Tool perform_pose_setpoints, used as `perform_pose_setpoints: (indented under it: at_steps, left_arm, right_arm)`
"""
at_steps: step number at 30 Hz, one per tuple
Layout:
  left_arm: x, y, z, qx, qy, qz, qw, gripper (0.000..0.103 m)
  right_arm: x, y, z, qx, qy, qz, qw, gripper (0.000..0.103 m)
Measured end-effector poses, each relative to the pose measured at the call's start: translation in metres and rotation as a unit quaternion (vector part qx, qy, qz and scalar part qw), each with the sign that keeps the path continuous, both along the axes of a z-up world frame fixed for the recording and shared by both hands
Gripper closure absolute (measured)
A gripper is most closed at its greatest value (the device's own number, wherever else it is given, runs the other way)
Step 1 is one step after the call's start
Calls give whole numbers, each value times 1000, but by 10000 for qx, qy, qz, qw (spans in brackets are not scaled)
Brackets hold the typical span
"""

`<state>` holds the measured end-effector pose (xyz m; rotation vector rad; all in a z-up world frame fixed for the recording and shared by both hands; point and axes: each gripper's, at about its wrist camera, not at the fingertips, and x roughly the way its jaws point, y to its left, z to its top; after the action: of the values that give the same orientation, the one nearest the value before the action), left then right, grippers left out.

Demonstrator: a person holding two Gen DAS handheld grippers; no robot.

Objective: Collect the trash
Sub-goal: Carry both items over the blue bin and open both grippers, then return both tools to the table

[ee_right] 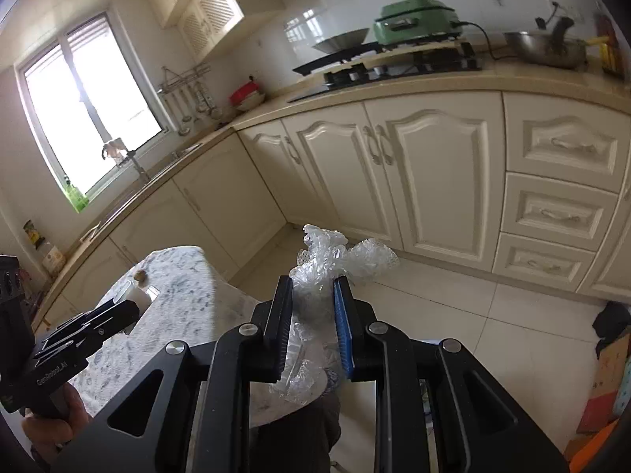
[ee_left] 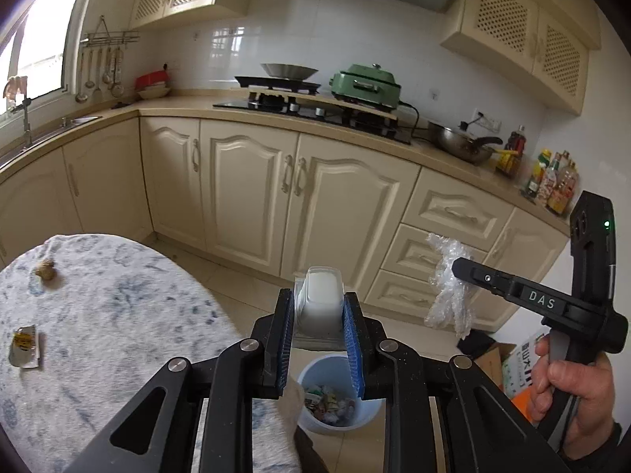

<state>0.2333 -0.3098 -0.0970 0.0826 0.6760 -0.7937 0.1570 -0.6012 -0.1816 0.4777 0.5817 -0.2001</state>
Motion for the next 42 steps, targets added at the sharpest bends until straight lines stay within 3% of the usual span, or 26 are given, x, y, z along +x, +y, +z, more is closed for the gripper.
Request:
perform_pose_setpoints:
  at_steps: [7,11,18,25,29,32,33,34,35,36,42]
  left_arm:
    - [27,-89,-40,271,596,-358,9972,83]
    - [52,-138,-73,550,997,-419,9926,83]
    - [100,-224,-128,1210,1524,-451,9798,83]
    - [159,-289,-187,1732,1854,-363,9666,82]
    - [175,-303,-211,1901,1902,-299,9627,60]
    - [181,-310,-221,1958,1876,-219,9623,49]
    - [181,-313,-220,1978,1829,-201,9628,38]
    - [178,-312,-220,2016,1767,-161,9633,31]
    - [174,-310,-218,2034,1680,-120,9645,19]
    - [172,-313,-214,2018,1545,-88,9671,15]
    - [144,-321,-193,1990,1131,-58,9734,3]
  right_arm:
    - [-4,-49,-47,241,355,-412,9982,83]
    - [3,-75,-88,500,666,-531,9951,83]
    - [25,-111,-163,1146,1176,-660,9842,83]
    - [38,-133,-204,1583,1324,-702,9759,79]
    - [43,-143,-221,1734,1395,-775,9718,79]
    - [42,-147,-228,1827,1436,-799,9693,69]
    - [40,-148,-230,1841,1447,-828,9687,56]
    - [38,-149,-230,1841,1454,-882,9681,36]
    - [35,-150,-232,1857,1442,-945,9674,26]
    - [31,-151,-233,1885,1427,-1006,9664,14]
    - [12,-154,-231,1932,1449,-1330,9612,0]
